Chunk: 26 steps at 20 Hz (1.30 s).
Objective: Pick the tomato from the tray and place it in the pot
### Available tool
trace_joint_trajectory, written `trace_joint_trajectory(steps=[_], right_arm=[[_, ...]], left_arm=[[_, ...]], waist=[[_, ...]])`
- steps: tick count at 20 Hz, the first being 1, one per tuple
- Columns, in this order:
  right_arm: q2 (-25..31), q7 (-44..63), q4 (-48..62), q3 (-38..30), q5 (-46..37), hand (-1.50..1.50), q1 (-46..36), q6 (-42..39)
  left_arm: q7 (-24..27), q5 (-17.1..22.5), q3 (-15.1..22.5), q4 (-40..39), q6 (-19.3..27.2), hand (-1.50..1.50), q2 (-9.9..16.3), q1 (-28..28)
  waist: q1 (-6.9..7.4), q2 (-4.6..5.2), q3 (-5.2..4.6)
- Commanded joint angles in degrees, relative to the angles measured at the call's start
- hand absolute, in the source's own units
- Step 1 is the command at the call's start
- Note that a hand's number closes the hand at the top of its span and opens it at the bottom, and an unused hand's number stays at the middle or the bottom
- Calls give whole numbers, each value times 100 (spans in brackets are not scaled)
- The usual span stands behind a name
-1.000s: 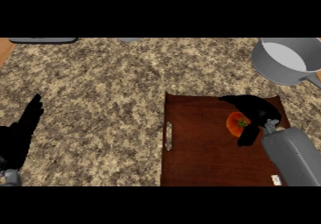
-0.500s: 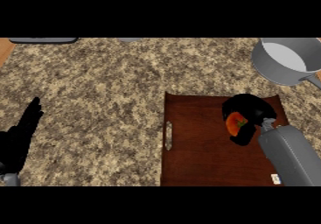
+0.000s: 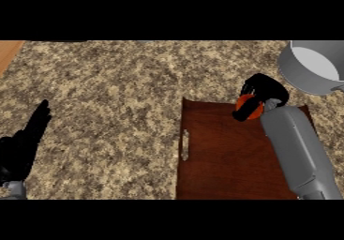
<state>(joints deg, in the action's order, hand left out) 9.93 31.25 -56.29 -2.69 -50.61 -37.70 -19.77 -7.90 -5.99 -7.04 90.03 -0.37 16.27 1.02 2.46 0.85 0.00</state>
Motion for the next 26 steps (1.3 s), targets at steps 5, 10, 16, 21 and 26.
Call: trace_joint_trajectory(steps=[5, 10, 16, 21, 26], right_arm=[[-97, 1713, 1394, -219, -972, 150, -1724, 1286], [37, 2420, 1141, 327, -1945, 150, -2116, 2006], [255, 2876, 1217, 413, -2550, 150, -2717, 2479], [773, 2335, 1103, -82, -2327, 150, -2558, 3195], [1024, 2148, 1107, -323, -2250, 150, -2791, 3369]], left_arm=[[103, -74, 29, -236, -3, 0, -32, -191], [42, -79, -27, -188, 84, 0, -84, -85], [50, -57, -99, -283, 56, 0, -75, -128], [-91, -48, -181, 99, 6, 0, 28, 48], [319, -78, -321, -540, -21, 0, 51, -130]], waist=[[64, 21, -4], [-45, -48, -9], [-129, -60, -4], [-154, -69, 2], [-194, -67, -2]])
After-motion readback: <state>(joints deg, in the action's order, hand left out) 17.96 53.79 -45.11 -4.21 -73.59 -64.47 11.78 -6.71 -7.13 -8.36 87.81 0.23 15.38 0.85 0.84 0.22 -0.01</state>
